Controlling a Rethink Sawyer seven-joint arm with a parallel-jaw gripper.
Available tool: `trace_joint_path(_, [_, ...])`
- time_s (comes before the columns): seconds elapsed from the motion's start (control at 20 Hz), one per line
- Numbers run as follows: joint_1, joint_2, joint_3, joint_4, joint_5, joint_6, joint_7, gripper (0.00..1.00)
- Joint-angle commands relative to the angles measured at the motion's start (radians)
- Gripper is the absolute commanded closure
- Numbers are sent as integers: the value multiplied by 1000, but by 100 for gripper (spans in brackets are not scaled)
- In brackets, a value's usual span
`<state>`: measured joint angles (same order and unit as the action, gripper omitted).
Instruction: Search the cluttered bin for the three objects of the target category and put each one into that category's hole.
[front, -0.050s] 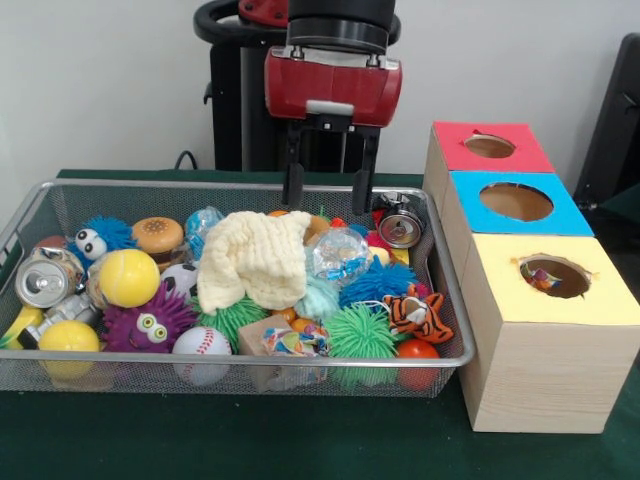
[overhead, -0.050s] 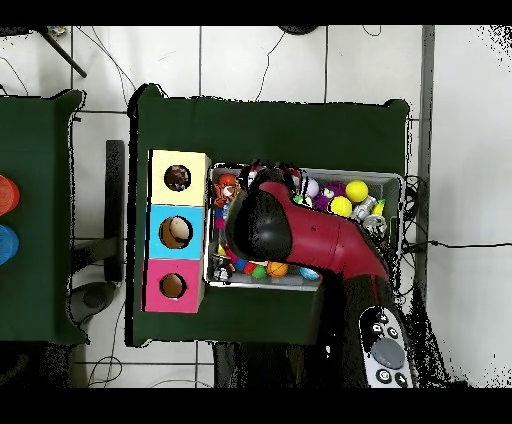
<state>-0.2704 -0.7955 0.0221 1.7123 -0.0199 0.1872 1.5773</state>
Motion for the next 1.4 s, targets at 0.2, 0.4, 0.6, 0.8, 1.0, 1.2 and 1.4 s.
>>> trace_joint_path(0.2, [-98,54,131,28,-68,138,-21,0])
trace_joint_path(0.4, [-131,69,173,20,-86,155,-46,0])
trace_joint_path(0.6, [-155,90,197,16,-108,145,-48,0])
trace_joint_path(0.8, [-173,136,226,8,-132,131,-46,0])
trace_joint_path(1.0, [-161,175,218,-23,-156,107,-26,0])
trace_joint_path(1.2, [-147,190,207,-49,-176,107,-19,0])
trace_joint_path(1.4, [-152,210,228,-77,-197,106,-35,0])
